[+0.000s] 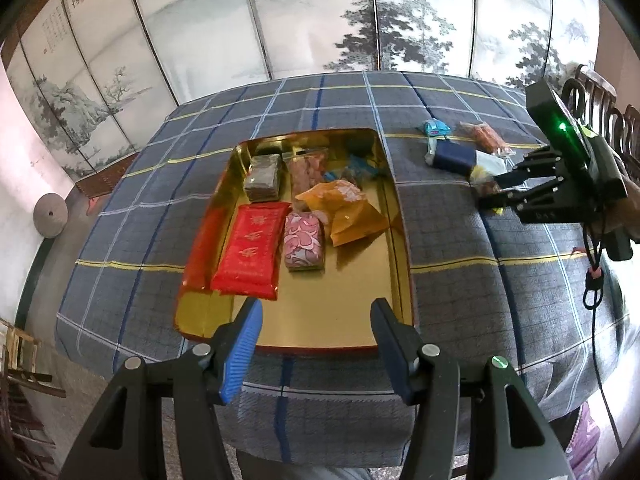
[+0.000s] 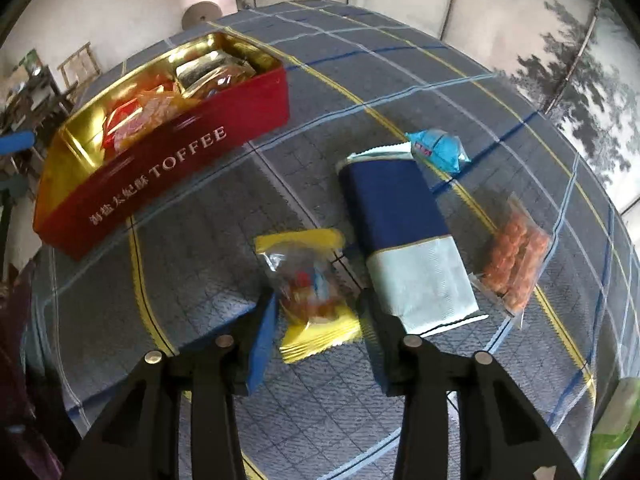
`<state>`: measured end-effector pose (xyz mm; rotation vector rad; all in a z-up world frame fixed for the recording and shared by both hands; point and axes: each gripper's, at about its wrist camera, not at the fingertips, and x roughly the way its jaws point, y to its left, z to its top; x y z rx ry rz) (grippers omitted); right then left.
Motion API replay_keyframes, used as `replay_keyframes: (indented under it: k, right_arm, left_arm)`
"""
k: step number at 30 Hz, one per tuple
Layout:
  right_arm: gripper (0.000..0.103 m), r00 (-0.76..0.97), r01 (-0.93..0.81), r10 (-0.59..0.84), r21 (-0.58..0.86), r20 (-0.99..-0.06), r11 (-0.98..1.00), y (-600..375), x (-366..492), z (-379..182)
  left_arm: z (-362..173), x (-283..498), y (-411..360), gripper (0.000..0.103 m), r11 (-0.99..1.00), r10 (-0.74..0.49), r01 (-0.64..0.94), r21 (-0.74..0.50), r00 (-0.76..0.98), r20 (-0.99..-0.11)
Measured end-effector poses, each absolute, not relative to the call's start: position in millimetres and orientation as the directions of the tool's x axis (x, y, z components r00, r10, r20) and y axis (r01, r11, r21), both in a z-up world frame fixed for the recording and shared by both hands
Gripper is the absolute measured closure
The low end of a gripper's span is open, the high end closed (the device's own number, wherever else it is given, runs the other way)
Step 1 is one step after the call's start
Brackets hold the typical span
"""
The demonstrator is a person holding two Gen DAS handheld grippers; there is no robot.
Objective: Organize snacks
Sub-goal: 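Grasp the yellow-edged clear candy bag with the right tool and lift, then grasp the teal-edged clear candy bag with the left tool and lift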
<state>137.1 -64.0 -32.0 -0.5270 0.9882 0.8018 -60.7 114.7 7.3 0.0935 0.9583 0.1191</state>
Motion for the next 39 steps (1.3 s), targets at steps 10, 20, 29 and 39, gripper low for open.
replay_keyframes:
  k: [10, 20, 29, 39]
  right_arm:
    - [0.082, 0.486, -0.560, 0.398, 0.072, -0.778, 0.825, -149, 98, -15]
    - [0.082, 0.586, -0.154, 0.114, 0.028, -0.802, 0.988, -297, 87, -28]
    - [0.080, 0.624, -0.134, 0.106, 0.027, -0.774, 0.991, -310, 90, -41]
    - [0.080, 0.622, -0.136, 0.126, 0.052, -0.772, 0.989, -316, 90, -41]
  left_arm:
    - [23, -50, 95, 0.046, 0.993, 0.092, 0.002, 0.115, 0.586, -0.805]
    - [43, -8, 48, 0.046, 0.991, -0.086, 0.136, -0.013, 0.547, -0.832]
    - [57, 104, 19, 0.046, 0.969, -0.211, 0.220, -0.111, 0.506, -0.836]
    - [1, 235, -9, 0.046, 0.966, -0.190, 0.232, -0.112, 0.346, -0.919]
